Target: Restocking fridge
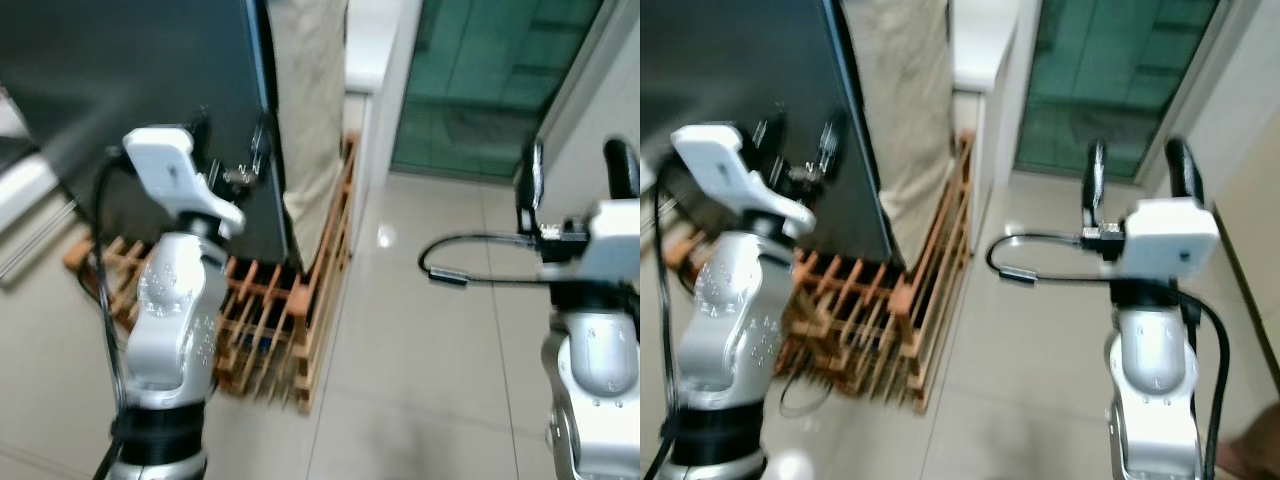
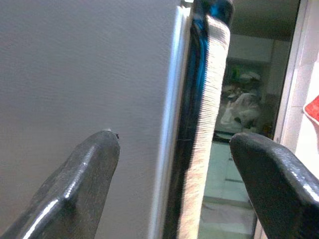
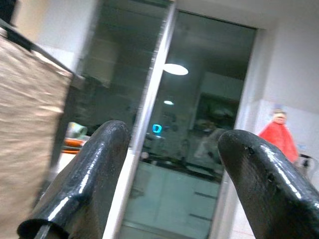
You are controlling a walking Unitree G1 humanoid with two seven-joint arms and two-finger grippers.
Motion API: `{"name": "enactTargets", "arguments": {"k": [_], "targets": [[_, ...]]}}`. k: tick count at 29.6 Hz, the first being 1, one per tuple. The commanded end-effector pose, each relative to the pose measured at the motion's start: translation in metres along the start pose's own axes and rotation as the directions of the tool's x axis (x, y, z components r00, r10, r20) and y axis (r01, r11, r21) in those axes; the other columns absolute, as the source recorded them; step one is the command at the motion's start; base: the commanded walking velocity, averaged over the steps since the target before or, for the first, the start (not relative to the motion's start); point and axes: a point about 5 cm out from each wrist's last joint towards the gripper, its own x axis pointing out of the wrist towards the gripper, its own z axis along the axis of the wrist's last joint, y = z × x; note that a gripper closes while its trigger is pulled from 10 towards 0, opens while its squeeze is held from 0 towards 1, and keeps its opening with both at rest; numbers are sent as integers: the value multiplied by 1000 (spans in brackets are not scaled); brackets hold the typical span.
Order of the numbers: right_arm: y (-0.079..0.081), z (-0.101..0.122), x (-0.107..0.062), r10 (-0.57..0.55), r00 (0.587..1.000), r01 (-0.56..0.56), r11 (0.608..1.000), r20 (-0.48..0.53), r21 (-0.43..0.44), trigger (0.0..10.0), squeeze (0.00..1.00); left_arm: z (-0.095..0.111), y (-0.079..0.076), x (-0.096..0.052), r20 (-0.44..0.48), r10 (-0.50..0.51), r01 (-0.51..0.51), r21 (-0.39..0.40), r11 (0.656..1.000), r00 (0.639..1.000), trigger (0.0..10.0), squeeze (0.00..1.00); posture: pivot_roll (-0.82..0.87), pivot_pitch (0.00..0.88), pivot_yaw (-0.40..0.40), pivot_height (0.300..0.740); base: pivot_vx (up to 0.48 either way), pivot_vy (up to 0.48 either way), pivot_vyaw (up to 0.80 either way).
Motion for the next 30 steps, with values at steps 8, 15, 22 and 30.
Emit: {"name": "enactTargets", "arguments": {"k": [8, 15, 22, 30], "targets": [[1, -6, 1, 11, 1000, -11, 1000, -26, -4, 10000, 0, 2, -2, 5, 1, 17, -17, 12, 1000, 1000, 10000, 0, -193, 0, 29, 740, 0, 0, 0], [2, -14, 0, 16, 998, -15, 1000, -67, 14, 10000, 0, -25, -20, 17, -173, -90, 85, -32, 996, 981, 10000, 0, -185, 0, 21, 740, 0, 0, 0], [0, -25, -4, -3, 989, 12, 998, -147, 67, 10000, 0, -50, -34, 24, -286, -144, 132, -63, 989, 947, 10000, 0, -193, 0, 25, 740, 0, 0, 0], [4, -36, -15, 16, 977, 1, 997, -214, 77, 10000, 0, -59, -41, 44, -315, -160, 148, -62, 987, 936, 10000, 0, -212, 0, 45, 740, 0, 0, 0]]}}
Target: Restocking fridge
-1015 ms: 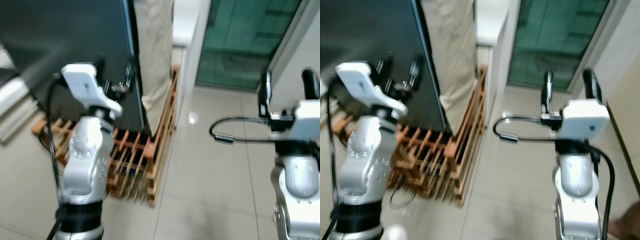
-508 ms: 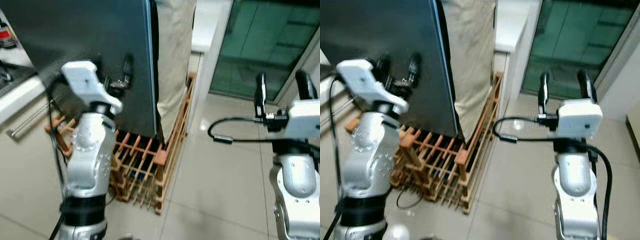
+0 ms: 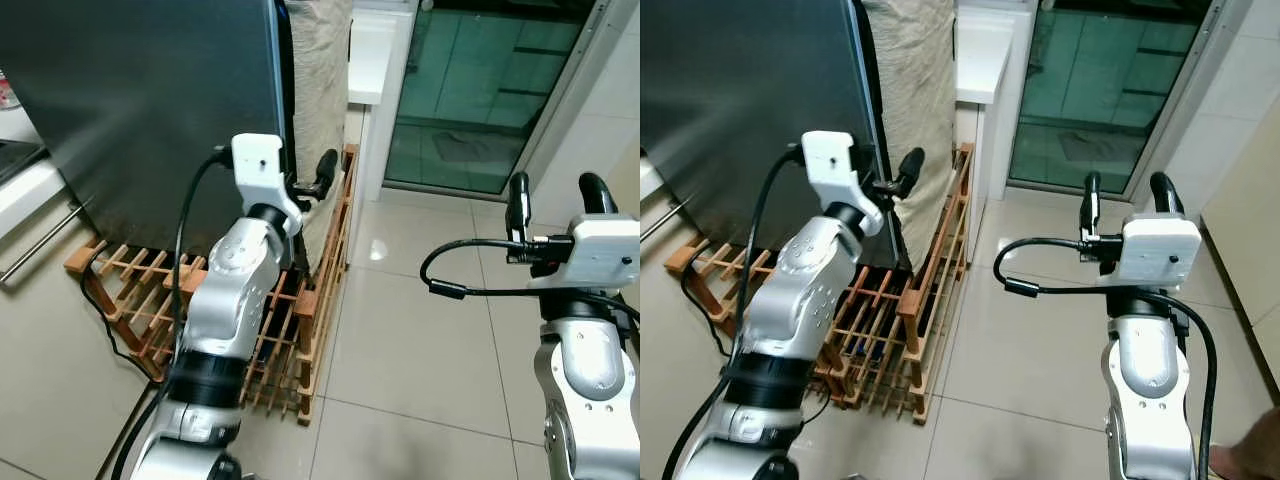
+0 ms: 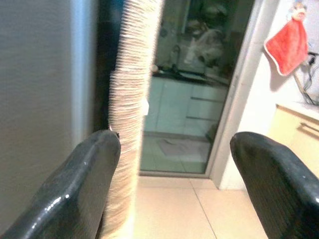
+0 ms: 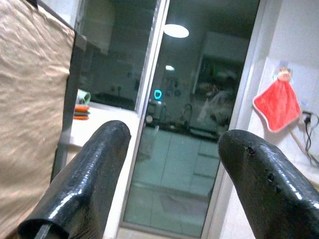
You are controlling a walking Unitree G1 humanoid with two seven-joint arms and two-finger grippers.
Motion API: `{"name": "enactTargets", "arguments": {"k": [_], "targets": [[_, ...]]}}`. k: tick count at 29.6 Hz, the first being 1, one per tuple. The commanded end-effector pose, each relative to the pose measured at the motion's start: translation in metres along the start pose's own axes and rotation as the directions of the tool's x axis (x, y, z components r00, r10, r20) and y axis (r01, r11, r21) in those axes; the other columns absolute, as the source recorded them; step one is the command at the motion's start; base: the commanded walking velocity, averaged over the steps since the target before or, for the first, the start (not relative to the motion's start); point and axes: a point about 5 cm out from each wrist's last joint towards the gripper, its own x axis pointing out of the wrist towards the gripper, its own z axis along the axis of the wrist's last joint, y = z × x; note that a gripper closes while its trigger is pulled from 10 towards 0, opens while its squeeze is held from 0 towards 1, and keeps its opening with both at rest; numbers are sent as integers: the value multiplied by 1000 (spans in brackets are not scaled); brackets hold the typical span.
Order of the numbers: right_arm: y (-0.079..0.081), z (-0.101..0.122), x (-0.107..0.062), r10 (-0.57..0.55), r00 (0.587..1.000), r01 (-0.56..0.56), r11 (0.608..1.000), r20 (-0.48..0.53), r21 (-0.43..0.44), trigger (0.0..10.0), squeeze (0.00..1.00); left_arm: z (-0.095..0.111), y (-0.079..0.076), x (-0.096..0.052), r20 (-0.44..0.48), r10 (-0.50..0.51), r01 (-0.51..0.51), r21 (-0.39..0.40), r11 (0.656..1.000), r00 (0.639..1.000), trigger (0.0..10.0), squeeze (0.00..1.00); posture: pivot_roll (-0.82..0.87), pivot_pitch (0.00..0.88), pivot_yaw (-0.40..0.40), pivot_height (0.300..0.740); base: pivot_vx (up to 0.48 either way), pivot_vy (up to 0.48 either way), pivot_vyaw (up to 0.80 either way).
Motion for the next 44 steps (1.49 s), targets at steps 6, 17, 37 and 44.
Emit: {"name": "enactTargets", "arguments": {"k": [6, 17, 37, 44], "targets": [[-1, -3, -3, -2, 1000, 2, 1000, -21, 4, 10000, 0, 6, 1, 12, 20, -18, 19, -46, 999, 1000, 10000, 0, -219, 0, 58, 740, 0, 0, 0], [1, -6, -3, 9, 1000, -9, 1000, -28, 0, 10000, 0, 1, 6, 25, -6, 44, -44, -24, 999, 999, 10000, 0, -227, 0, 64, 740, 0, 0, 0], [2, -10, -2, 21, 999, -22, 1000, -33, -10, 10000, 0, -5, 31, -6, -7, 151, -151, -17, 988, 989, 10000, 0, -214, 0, 56, 740, 0, 0, 0], [5, -10, -1, 27, 999, -27, 1000, -30, -5, 10000, 0, -4, 24, 4, -7, 143, -143, -31, 989, 990, 10000, 0, -213, 0, 53, 740, 0, 0, 0]]}}
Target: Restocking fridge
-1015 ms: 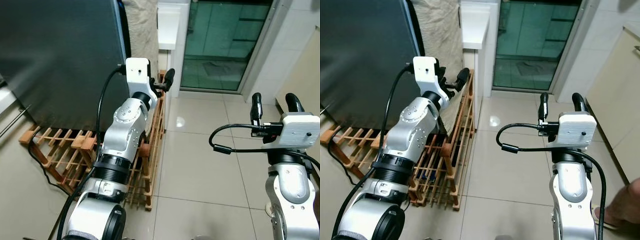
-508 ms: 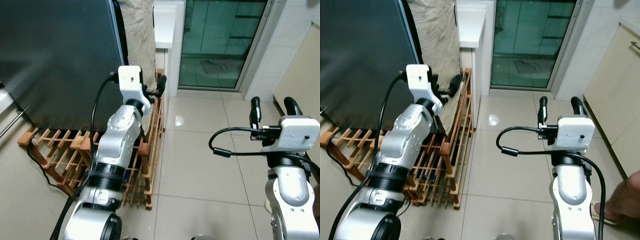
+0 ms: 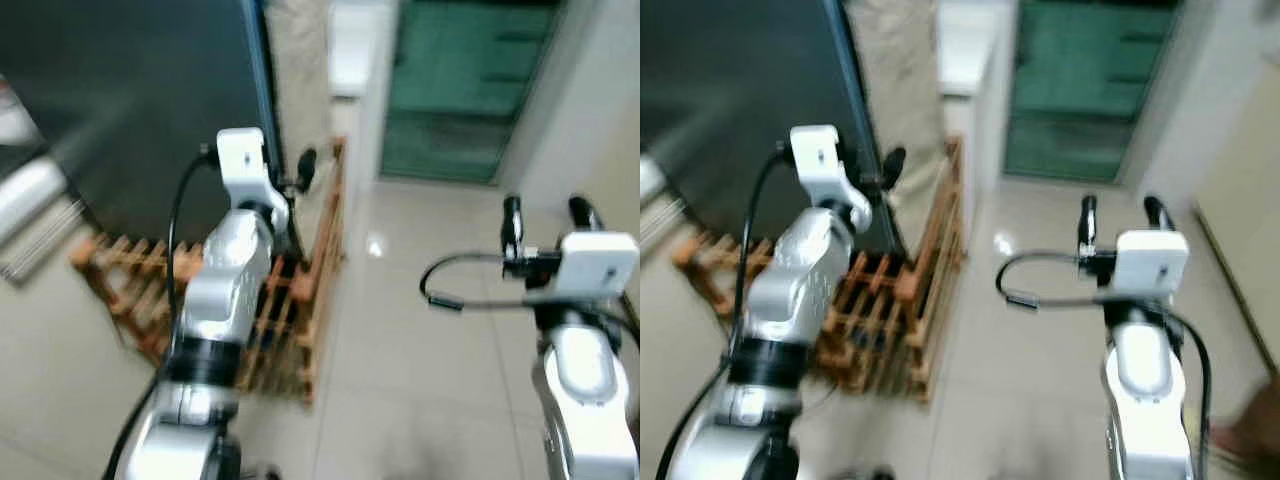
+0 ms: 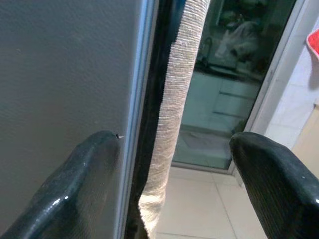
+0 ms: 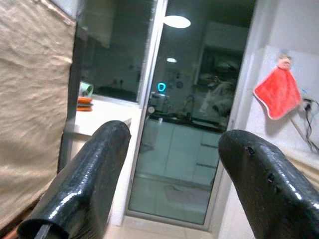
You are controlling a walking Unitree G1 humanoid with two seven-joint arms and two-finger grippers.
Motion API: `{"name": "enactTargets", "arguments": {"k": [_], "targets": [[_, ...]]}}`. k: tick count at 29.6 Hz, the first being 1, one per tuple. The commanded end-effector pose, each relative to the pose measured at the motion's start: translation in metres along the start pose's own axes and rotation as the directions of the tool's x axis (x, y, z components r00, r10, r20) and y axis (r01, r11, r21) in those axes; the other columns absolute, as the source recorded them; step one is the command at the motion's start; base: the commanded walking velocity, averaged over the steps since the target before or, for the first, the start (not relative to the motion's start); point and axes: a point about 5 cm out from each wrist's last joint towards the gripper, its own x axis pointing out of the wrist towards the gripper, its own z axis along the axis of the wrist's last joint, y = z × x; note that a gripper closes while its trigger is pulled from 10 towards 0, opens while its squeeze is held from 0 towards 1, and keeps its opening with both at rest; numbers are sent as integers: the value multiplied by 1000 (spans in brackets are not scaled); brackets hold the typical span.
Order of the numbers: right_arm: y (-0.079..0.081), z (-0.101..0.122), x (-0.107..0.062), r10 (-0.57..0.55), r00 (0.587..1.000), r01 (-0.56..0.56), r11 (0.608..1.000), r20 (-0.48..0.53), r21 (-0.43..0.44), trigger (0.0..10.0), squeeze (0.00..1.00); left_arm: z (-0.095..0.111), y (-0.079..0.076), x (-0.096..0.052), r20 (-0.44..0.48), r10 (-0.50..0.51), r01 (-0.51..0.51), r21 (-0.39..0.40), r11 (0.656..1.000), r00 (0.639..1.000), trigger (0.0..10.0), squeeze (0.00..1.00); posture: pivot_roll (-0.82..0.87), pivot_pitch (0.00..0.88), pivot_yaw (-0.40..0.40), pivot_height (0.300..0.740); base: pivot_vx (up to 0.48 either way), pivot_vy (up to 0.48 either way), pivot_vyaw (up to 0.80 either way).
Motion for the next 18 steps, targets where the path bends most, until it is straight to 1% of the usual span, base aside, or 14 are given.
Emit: {"name": "enactTargets", "arguments": {"k": [1, 5, 6, 7, 12, 13, 14, 15, 16, 17, 18], "targets": [[1, -1, 1, 9, 1000, -9, 1000, -1, -1, 10000, 0, -1, -4, 6, -6, 2, -2, 13, 1000, 1000, 10000, 0, -213, 0, 53, 740, 0, 0, 0], [1, 0, 1, 9, 1000, -9, 1000, 0, -2, 10000, 0, -3, -8, 11, -11, 12, -12, 4, 1000, 1000, 10000, 0, -223, 0, 52, 740, 0, 0, 0], [1, 0, 1, 8, 1000, -8, 1000, 1, -2, 10000, 0, -4, -10, 13, -13, 11, -11, 2, 1000, 1000, 10000, 0, -223, 0, 52, 740, 0, 0, 0], [1, 1, 1, 9, 1000, -9, 1000, 4, -3, 10000, 0, -5, -16, 16, -19, 1, -1, -6, 1000, 1000, 10000, 0, -229, 0, 54, 740, 0, 0, 0], [1, 2, 1, 7, 1000, -7, 1000, 8, -4, 10000, 0, -6, -21, 19, -18, -11, 10, -4, 1000, 1000, 10000, 0, -236, 0, 59, 740, 0, 0, 0], [1, 4, 2, 4, 1000, -4, 1000, 15, -3, 10000, 0, -2, -20, 18, 9, -16, 16, -4, 1000, 1000, 10000, 0, -243, 0, 67, 740, 0, 0, 0], [-2, 12, 4, -18, 999, 17, 1000, 43, 6, 10000, 0, 10, -12, 13, 83, -18, 18, 2, 1000, 996, 10000, 0, -249, 0, 73, 740, 0, 0, 0], [-2, 12, 4, -18, 999, 17, 1000, 43, 6, 10000, 0, 10, -12, 13, 83, -18, 18, 2, 1000, 996, 10000, 0, -249, 0, 73, 740, 0, 0, 0], [-4, 16, 6, -31, 998, 31, 999, 58, 11, 10000, 0, 16, -8, 10, 118, -17, 16, 8, 1000, 993, 10000, 0, -249, 0, 73, 740, 0, 0, 0], [-9, 30, 10, -66, 992, 64, 998, 105, 22, 10000, 0, 33, 2, 0, 202, -12, 6, 31, 1000, 979, 10000, 0, -246, 0, 74, 740, 0, 0, 0], [-11, 36, 12, -77, 989, 74, 997, 124, 24, 10000, 0, 39, 5, -4, 234, -12, 2, 43, 999, 972, 10000, 0, -240, 0, 71, 740, 0, 0, 0]]}}
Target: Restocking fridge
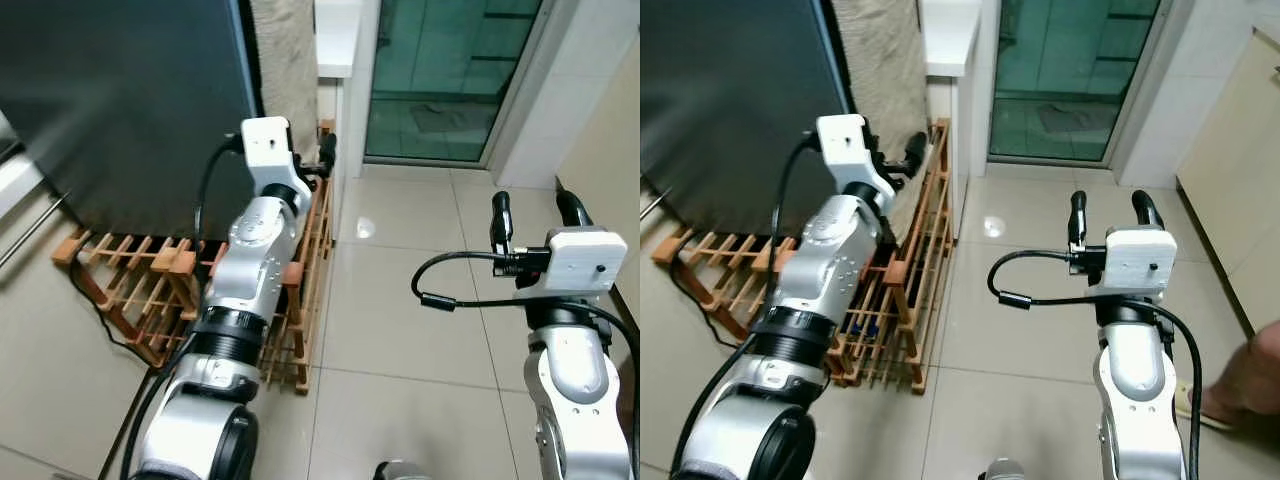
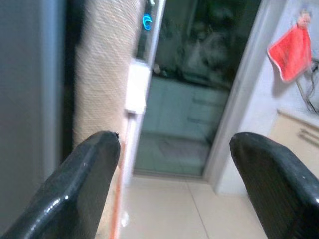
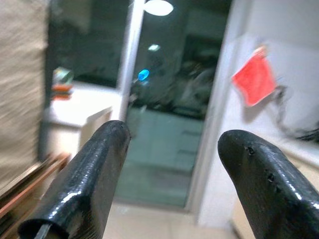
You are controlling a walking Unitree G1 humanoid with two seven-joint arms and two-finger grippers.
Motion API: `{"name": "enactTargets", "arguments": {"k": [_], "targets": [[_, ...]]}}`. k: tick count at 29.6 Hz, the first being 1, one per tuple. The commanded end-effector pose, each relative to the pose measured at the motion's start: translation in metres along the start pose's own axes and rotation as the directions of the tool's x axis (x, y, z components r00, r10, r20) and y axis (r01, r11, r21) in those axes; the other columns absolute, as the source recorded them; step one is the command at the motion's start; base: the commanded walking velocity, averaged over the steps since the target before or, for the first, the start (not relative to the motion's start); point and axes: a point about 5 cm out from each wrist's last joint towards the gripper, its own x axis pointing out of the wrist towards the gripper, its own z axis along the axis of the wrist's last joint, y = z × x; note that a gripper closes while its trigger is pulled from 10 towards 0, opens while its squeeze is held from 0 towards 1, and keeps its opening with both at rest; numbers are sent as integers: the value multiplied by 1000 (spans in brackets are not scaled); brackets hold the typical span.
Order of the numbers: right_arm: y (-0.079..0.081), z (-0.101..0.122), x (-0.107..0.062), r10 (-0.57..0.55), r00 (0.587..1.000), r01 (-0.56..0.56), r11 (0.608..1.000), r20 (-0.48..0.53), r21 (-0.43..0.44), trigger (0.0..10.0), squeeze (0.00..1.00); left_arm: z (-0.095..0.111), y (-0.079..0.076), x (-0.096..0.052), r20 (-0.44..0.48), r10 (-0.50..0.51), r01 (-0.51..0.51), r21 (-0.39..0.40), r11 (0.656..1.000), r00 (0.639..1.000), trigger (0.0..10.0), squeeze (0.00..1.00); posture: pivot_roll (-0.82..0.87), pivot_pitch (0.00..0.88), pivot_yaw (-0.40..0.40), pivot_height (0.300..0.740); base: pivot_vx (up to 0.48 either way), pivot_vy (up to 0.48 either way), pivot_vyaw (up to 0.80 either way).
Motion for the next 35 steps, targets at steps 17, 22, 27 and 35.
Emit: {"name": "enactTargets", "arguments": {"k": [17, 22, 27, 35], "targets": [[-10, 80, 47, -91, 939, 81, 996, 332, 46, 10000, 0, 117, -10, -25, 482, -19, -24, 82, 996, 876, 10000, 0, -178, 0, 24, 740, 0, 0, 0], [1, 100, 57, -36, 901, 34, 999, 433, 14, 10000, 0, 126, -18, -25, 518, -41, 6, 71, 997, 854, 10000, 0, -182, 0, 27, 740, 0, 0, 0], [-1, 106, 64, -31, 886, 32, 999, 462, 6, 10000, 0, 127, -20, -23, 525, -42, 3, 77, 997, 850, 10000, 0, -186, 0, 22, 740, 100, -244, 0], [1, 101, 65, -22, 894, 24, 1000, 447, 2, 10000, 0, 123, -18, -20, 509, -11, -28, 69, 997, 860, 10000, 0, -190, 0, 26, 740, 285, -382, 0]]}}
